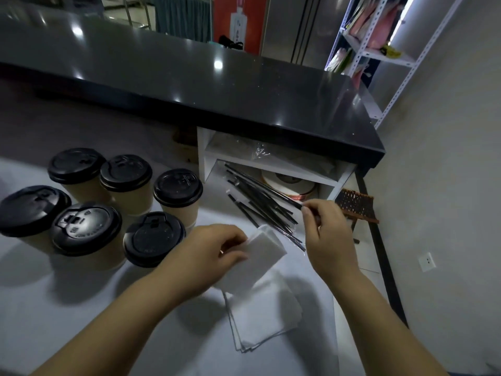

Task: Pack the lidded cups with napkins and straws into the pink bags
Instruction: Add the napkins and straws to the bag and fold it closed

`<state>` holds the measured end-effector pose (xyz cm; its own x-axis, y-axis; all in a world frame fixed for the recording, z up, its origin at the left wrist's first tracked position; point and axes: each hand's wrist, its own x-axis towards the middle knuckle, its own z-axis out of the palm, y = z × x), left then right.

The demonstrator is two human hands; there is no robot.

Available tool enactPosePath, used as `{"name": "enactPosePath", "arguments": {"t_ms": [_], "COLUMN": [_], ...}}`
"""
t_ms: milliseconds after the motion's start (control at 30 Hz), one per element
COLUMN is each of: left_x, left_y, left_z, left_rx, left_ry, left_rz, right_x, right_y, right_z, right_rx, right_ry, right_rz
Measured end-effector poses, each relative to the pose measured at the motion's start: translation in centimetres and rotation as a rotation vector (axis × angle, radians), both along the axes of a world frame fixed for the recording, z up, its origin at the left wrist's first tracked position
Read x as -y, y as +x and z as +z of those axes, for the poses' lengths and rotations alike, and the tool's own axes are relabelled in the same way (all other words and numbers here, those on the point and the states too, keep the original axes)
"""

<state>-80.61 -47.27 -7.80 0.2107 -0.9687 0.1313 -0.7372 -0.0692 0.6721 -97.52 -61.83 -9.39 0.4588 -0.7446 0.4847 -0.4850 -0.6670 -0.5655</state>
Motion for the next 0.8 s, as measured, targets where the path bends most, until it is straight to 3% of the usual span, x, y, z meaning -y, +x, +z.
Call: {"name": "enactPosePath", "arguments": {"t_ms": [200,367,533,800], "left_x": [-3.6,-9.4,-17.0,-28.5], "left_y": [2.3,7.7,14.9,25.7], "left_z": [7.0,10.4,11.7,12.9], "left_rx": [0.112,0.248,0.336,0.464], "left_ry": [-0.227,-0.364,-0.369,-0.313], "left_rz": [0.024,0.161,0.229,0.306], "right_x": [-3.6,-8.7,-14.9,-24.0], "right_y": [2.8,7.0,13.2,24.4], "right_z": [5.5,9.2,11.1,11.9], "right_rx": [0.211,0.211,0.156,0.11], "right_ry": [-0.173,-0.329,-0.366,-0.266], "right_rz": [0.058,0.125,0.178,0.241]}}
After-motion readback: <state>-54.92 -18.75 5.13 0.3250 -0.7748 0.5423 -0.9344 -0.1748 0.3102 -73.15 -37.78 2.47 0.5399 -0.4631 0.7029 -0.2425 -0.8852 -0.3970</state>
